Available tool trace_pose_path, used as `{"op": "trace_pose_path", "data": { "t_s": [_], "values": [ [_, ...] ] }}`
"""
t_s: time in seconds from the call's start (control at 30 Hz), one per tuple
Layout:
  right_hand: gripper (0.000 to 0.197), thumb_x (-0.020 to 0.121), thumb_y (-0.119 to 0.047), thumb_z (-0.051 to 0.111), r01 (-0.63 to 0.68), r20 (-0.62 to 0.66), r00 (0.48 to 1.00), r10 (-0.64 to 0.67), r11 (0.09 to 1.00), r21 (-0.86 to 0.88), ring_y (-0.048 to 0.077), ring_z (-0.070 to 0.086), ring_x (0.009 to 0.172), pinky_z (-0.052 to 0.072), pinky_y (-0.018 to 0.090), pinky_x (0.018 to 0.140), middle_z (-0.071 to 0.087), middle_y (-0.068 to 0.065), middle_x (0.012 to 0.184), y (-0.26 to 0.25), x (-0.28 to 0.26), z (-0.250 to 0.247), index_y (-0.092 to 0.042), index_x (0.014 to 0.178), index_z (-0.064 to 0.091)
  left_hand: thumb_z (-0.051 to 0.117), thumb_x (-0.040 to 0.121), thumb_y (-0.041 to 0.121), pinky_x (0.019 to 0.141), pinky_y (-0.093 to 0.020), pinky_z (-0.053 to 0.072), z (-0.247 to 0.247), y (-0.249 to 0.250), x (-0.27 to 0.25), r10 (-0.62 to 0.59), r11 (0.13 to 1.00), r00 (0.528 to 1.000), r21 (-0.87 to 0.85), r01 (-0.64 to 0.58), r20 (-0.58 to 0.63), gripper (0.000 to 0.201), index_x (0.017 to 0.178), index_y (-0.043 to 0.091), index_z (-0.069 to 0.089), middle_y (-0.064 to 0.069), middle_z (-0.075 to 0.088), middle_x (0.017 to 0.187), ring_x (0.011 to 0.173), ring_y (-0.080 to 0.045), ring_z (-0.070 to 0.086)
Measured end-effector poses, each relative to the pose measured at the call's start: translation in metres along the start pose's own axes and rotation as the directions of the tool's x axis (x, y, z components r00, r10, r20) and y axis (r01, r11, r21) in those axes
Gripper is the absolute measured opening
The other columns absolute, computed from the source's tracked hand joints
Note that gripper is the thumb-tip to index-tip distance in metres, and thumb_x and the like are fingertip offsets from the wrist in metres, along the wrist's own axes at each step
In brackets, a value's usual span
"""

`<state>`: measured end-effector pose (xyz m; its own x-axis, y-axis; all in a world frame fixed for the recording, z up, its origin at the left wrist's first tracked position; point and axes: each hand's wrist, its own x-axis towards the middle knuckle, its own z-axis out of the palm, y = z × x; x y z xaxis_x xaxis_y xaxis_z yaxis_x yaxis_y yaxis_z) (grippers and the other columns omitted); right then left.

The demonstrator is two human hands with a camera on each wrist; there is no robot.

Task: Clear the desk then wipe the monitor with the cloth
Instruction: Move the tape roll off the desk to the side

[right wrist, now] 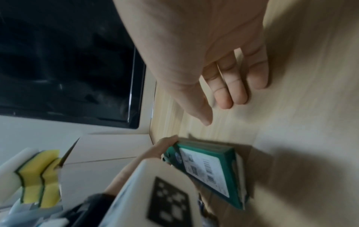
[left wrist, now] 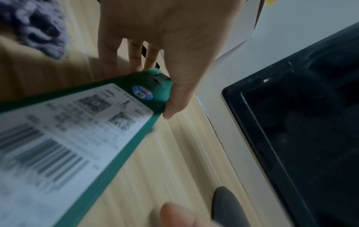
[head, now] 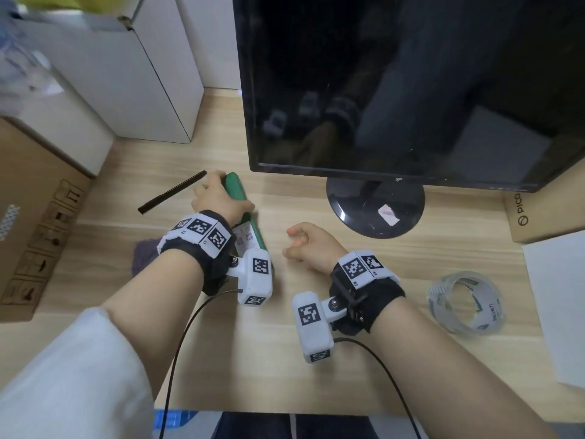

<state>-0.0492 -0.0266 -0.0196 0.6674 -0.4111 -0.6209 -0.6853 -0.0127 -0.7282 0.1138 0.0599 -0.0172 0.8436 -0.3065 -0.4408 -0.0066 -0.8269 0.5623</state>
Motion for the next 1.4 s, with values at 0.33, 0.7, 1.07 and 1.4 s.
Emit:
{"op": "trace_pose_path", "data": {
  "t_s": [0.33,0.7,1.07,1.4],
  "values": [
    [0.036,0.076,-0.011,0.066,0.015,0.004,1.000,-0.014,0.997,-0.078,0.025,0.059,0.097,0.047,0.038,0.088,0.054,-0.006,0.082,-0.014,0.013,0.011,-0.019,0.110,0.055,0.084,0.060,0.031,0.093,-0.034,0.042,0.009,0.016,-0.024,0.082,0.987,0.966,0.112,-0.112,0.246,0.077,0.123,0.025,0.041,-0.012,0.029,0.128,0.110,-0.033,0.049],
    [0.042,0.078,-0.017,0.068,0.051,-0.055,0.996,-0.068,0.961,-0.274,0.011,0.053,0.069,0.044,0.024,0.067,0.054,-0.005,0.089,-0.015,-0.033,-0.045,-0.022,0.118,0.054,0.072,0.074,0.011,0.047,-0.020,0.038,0.011,0.048,-0.064,0.197,0.969,0.748,-0.009,-0.247,0.633,0.024,0.064,0.019,0.052,-0.001,0.051,0.063,0.052,-0.011,0.045],
    [0.047,0.068,-0.019,0.075,-0.186,-0.506,0.861,0.047,0.956,-0.227,0.022,0.047,0.117,0.037,0.039,0.102,0.051,0.004,0.123,0.075,-0.100,-0.142,-0.028,0.112,0.060,0.054,0.089,0.013,0.047,-0.018,0.048,0.121,0.112,-0.148,0.120,0.993,0.420,-0.108,-0.052,0.900,0.017,0.080,0.023,0.044,-0.002,0.050,0.079,0.065,-0.012,0.051],
    [0.049,0.077,0.006,0.046,-0.275,-0.488,0.845,0.219,0.961,-0.045,0.031,0.058,0.101,0.050,0.035,0.081,0.060,0.011,0.117,0.134,-0.123,-0.168,-0.019,0.117,0.057,0.048,0.092,0.014,0.057,-0.030,0.041,0.145,0.114,-0.177,0.136,0.970,0.403,-0.204,0.131,0.905,0.010,0.087,0.022,0.051,0.000,0.040,0.074,0.067,-0.014,0.041]
  ]
}}
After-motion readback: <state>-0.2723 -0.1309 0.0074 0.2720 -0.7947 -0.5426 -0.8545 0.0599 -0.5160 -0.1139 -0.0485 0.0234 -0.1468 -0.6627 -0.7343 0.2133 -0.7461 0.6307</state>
